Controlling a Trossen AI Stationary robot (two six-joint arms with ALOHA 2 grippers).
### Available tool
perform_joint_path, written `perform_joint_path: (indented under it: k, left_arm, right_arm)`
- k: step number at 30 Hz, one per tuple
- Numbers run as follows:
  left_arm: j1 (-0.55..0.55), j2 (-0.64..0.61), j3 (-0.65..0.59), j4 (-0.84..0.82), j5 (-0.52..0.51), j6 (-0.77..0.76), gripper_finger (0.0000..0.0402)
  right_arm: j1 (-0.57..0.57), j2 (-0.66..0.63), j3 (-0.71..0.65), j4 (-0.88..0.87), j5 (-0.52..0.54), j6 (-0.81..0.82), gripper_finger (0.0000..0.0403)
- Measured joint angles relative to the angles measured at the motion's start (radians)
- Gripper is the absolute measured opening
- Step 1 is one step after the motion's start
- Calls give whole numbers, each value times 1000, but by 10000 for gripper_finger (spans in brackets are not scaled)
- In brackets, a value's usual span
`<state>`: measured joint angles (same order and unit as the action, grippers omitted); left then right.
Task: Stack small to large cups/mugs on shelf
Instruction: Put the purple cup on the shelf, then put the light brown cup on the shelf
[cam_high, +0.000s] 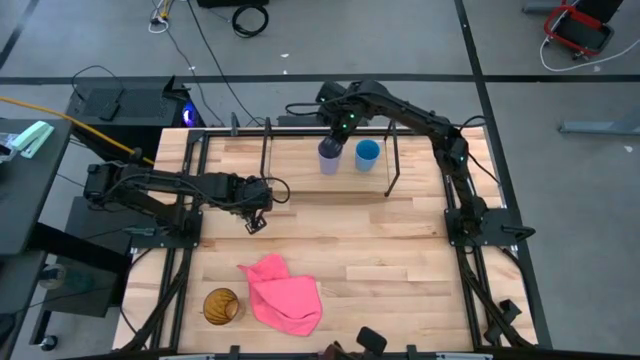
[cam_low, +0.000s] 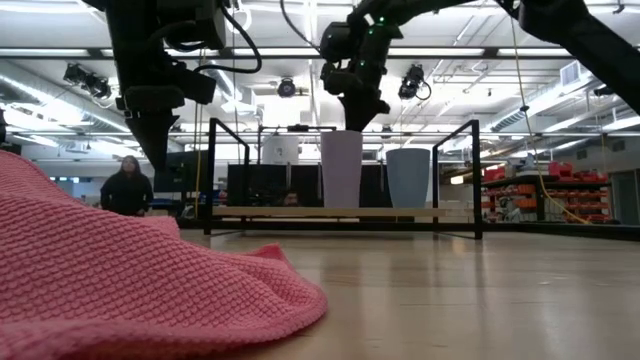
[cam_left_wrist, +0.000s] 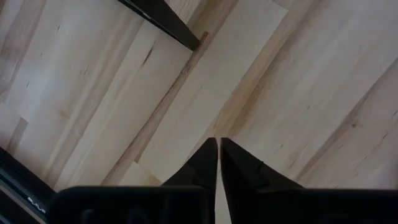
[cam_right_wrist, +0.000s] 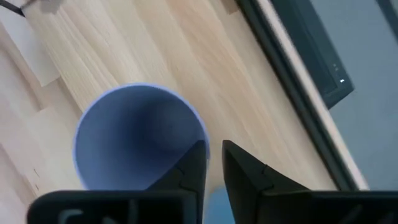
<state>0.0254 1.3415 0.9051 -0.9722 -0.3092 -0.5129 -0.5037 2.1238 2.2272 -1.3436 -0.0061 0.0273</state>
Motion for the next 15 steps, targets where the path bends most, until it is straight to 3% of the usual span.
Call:
perform_joint_path:
  k: [15]
  left_arm:
    - [0, 0, 0, -3, -3, 2, 18]
  right_arm:
    - [19, -306, 0, -3, 5, 139, 71]
